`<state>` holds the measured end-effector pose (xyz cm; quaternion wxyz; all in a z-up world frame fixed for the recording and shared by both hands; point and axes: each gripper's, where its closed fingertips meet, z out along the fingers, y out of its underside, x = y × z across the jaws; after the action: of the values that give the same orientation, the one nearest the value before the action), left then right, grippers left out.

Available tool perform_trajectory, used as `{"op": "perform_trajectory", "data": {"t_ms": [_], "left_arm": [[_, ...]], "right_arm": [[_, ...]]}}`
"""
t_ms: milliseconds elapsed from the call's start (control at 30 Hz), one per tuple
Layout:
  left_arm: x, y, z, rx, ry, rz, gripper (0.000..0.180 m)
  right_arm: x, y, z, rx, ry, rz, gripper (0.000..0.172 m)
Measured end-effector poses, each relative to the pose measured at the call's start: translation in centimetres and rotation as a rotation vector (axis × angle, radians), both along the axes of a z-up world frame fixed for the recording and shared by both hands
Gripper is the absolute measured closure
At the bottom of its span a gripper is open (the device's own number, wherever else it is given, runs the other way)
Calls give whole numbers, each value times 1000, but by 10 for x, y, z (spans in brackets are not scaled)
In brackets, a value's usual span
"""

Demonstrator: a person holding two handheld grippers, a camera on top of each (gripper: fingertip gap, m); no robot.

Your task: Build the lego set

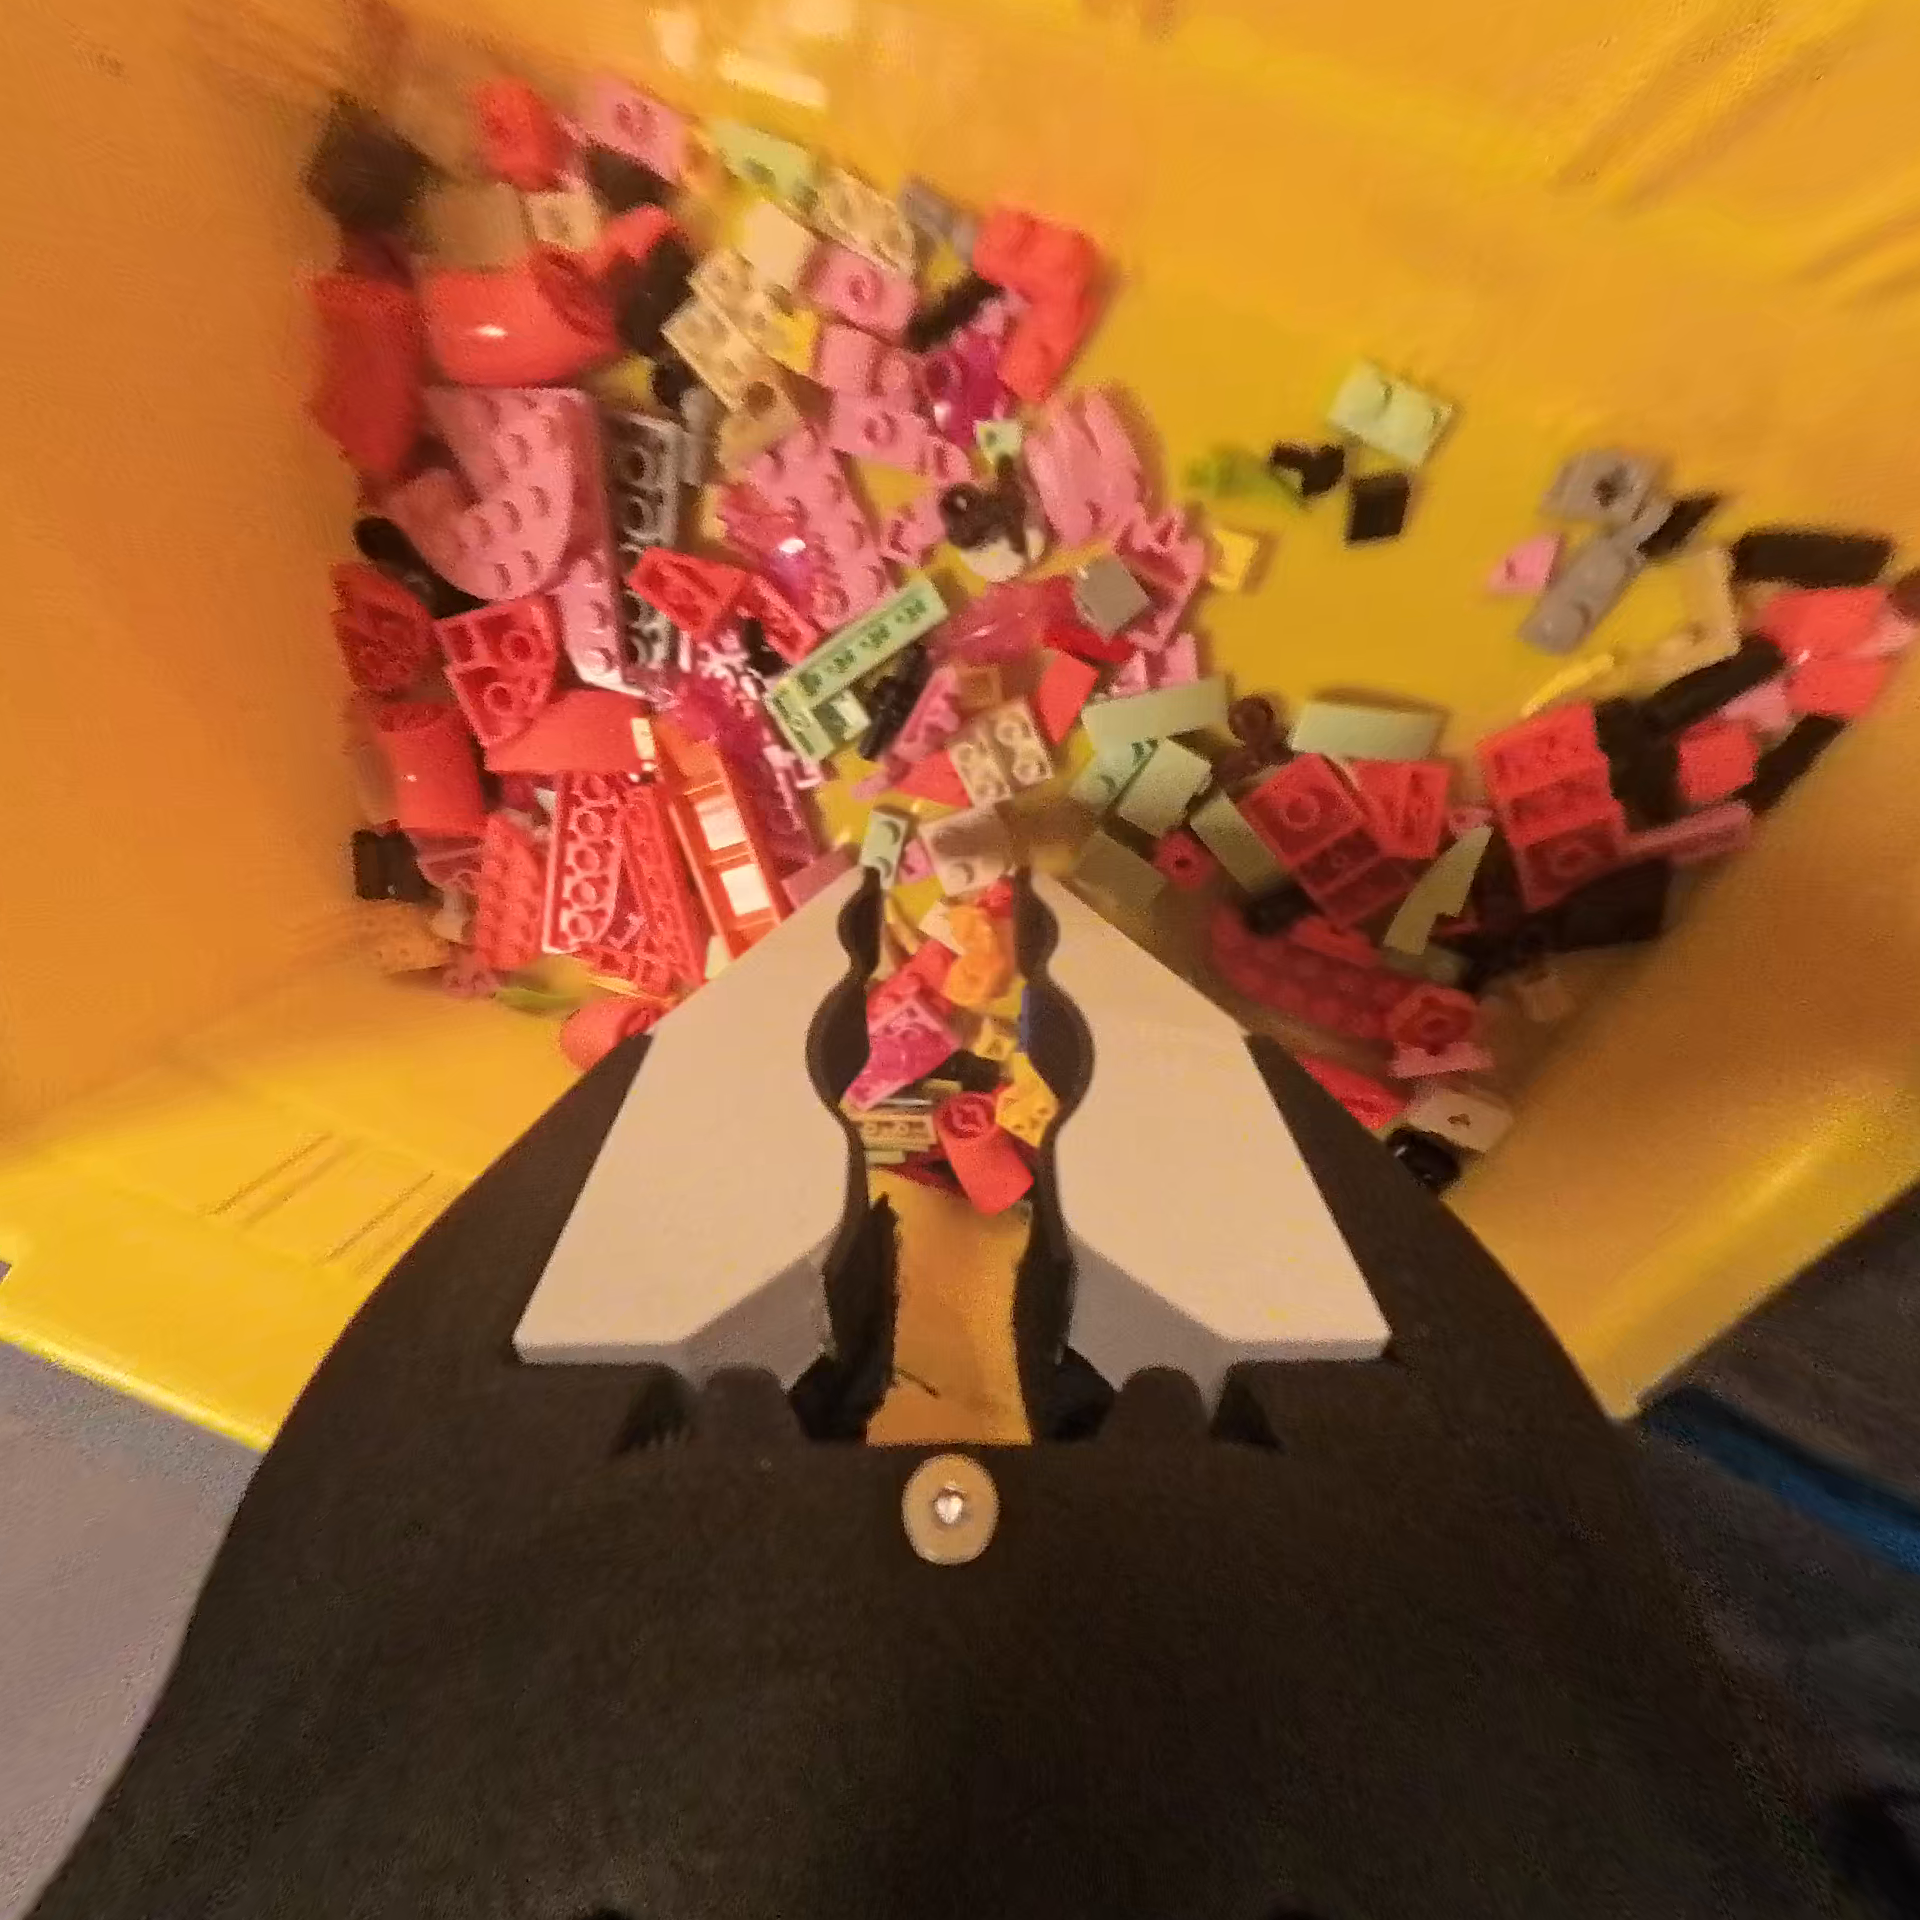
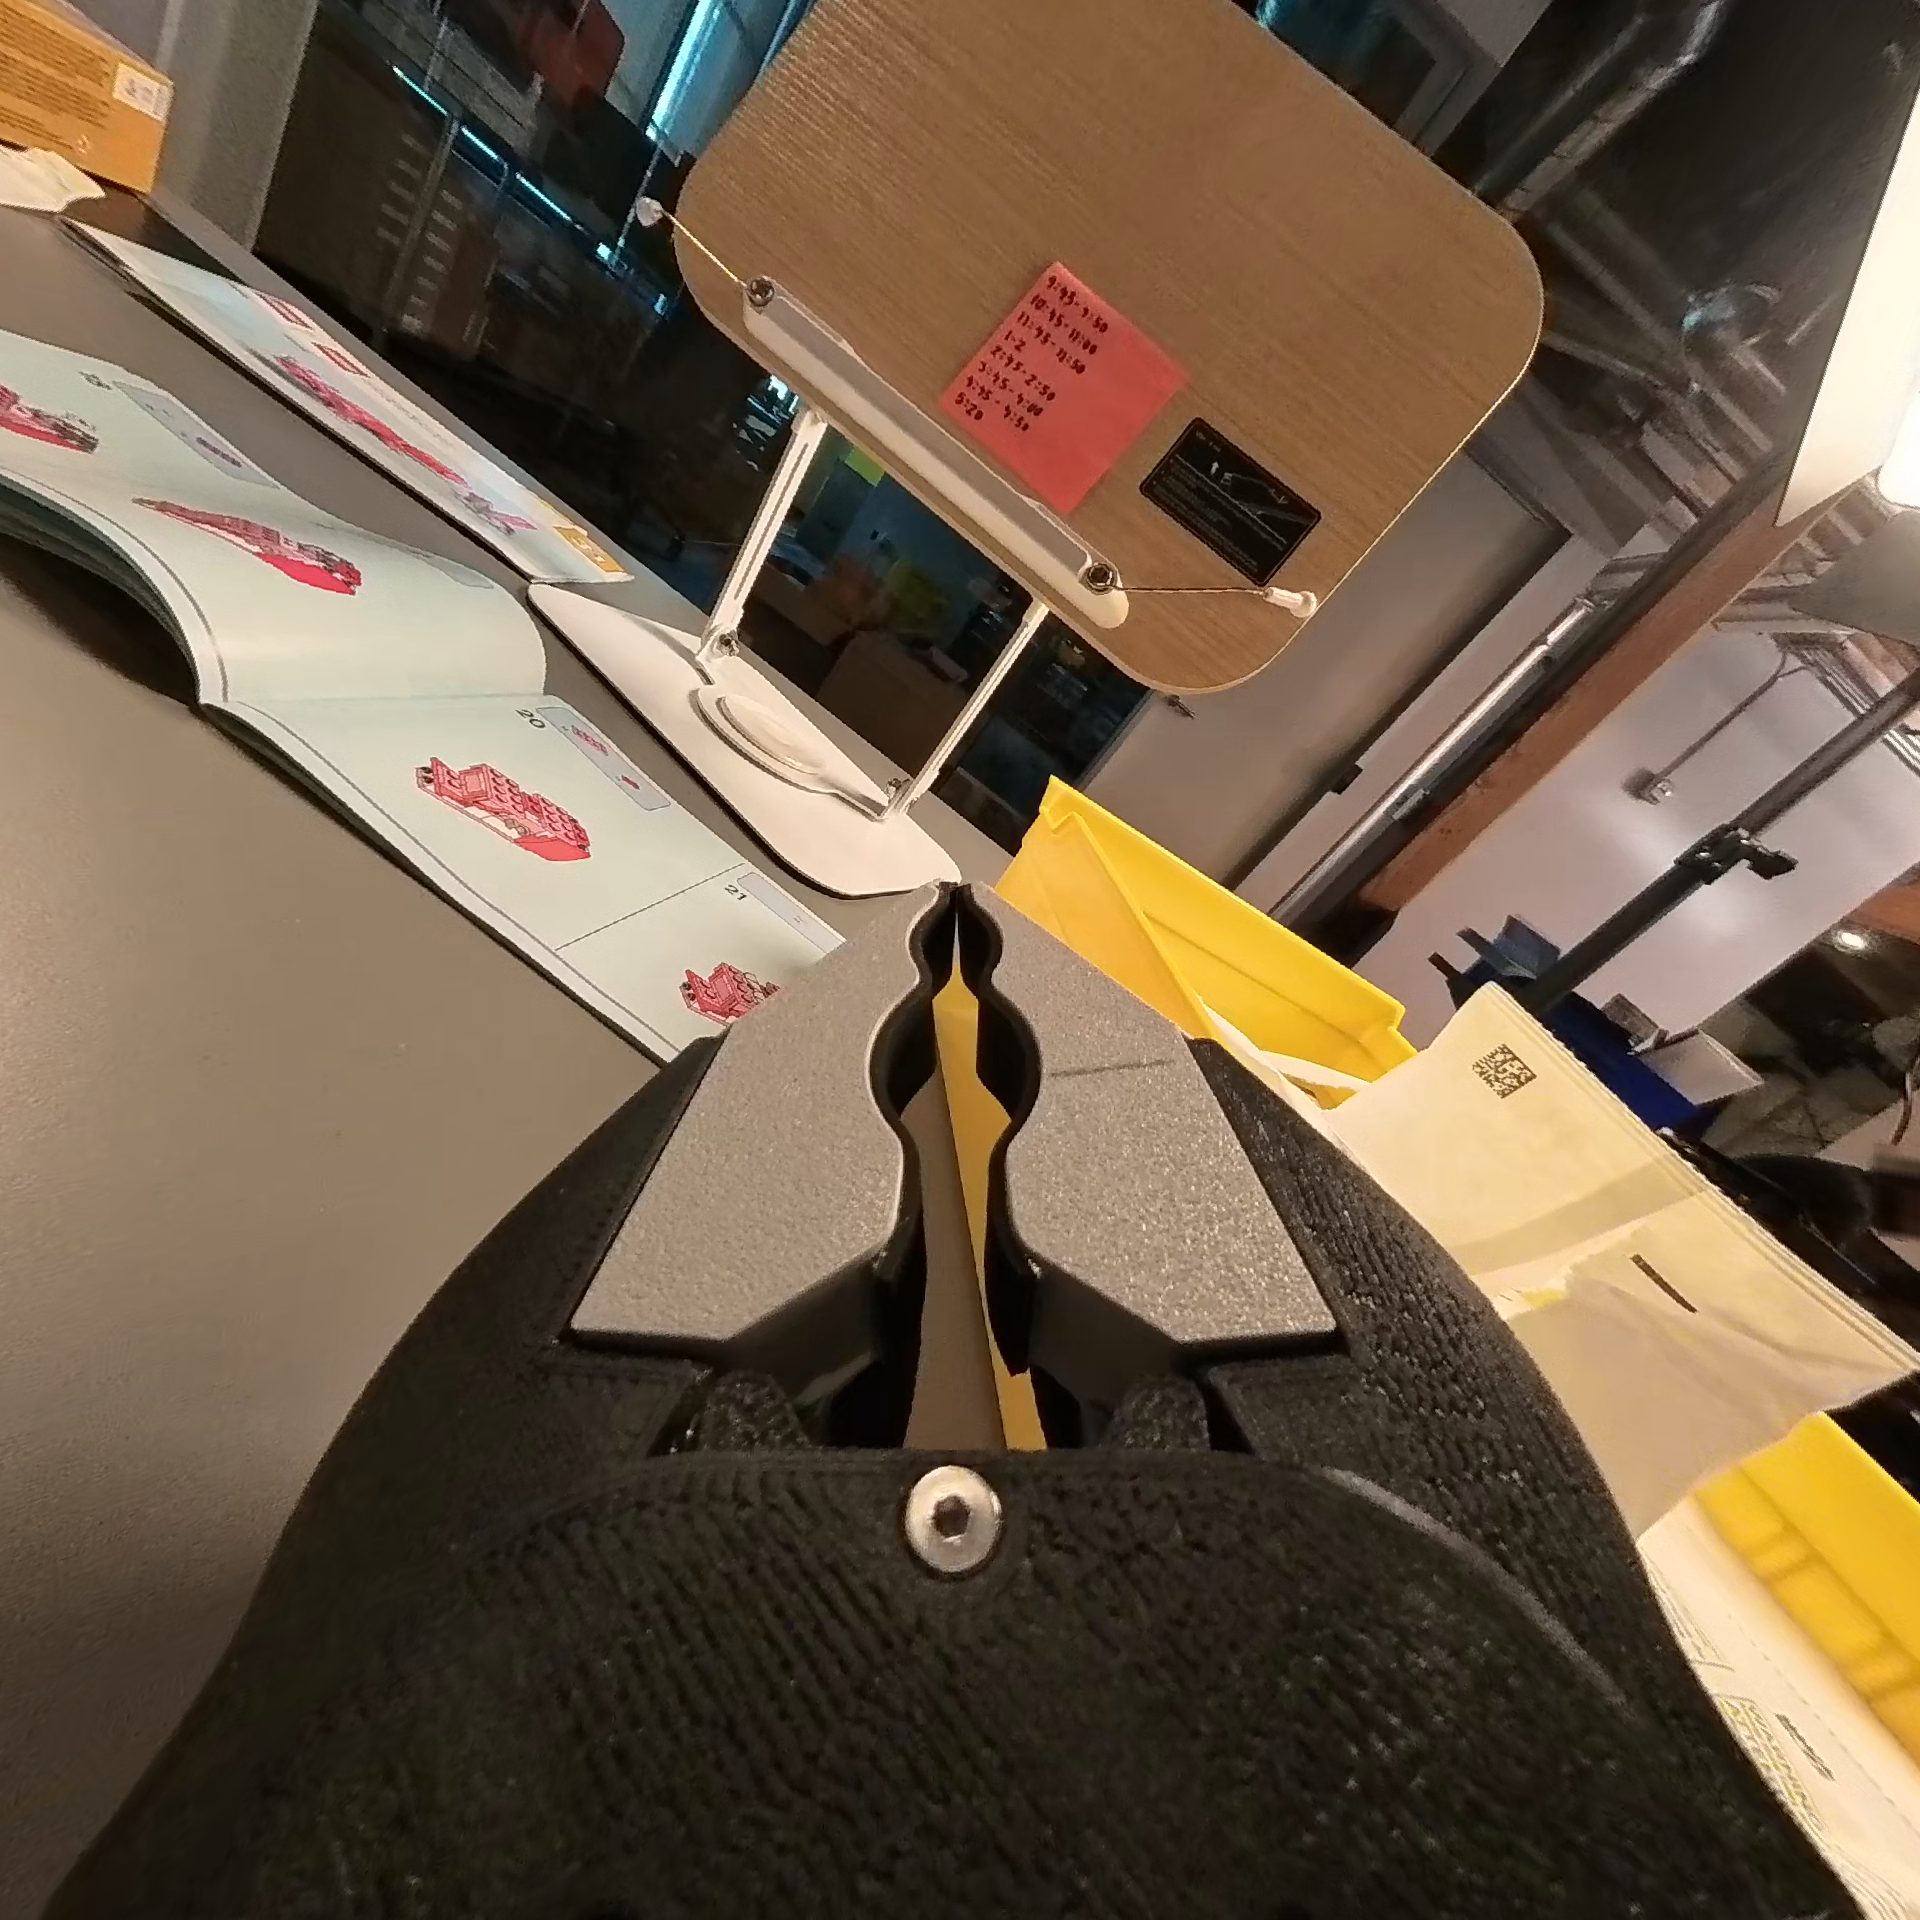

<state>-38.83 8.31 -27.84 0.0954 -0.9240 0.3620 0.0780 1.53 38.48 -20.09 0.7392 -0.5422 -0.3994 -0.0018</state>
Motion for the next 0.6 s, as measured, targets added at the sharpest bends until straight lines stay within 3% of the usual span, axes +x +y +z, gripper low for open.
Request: {"op": "perform_trajectory", "data": {"t_ms": [167, 367, 467, 600], "left_arm": [[0, -22, 13, -170, -123, 77, 147], [-22, -35, 2, -230, 16, 97, 136], [-12, -28, -3, -201, -25, 60, 179], [-16, -28, -11, -220, 18, 44, 180]], "right_arm": [[0, 0, 0, -2, 5, 5, 172], [-1, -1, 0, -1, 1, 13, 172], [-3, -3, 2, -1, 21, 32, 172], [-3, -4, 3, -2, 30, 44, 172]]}}
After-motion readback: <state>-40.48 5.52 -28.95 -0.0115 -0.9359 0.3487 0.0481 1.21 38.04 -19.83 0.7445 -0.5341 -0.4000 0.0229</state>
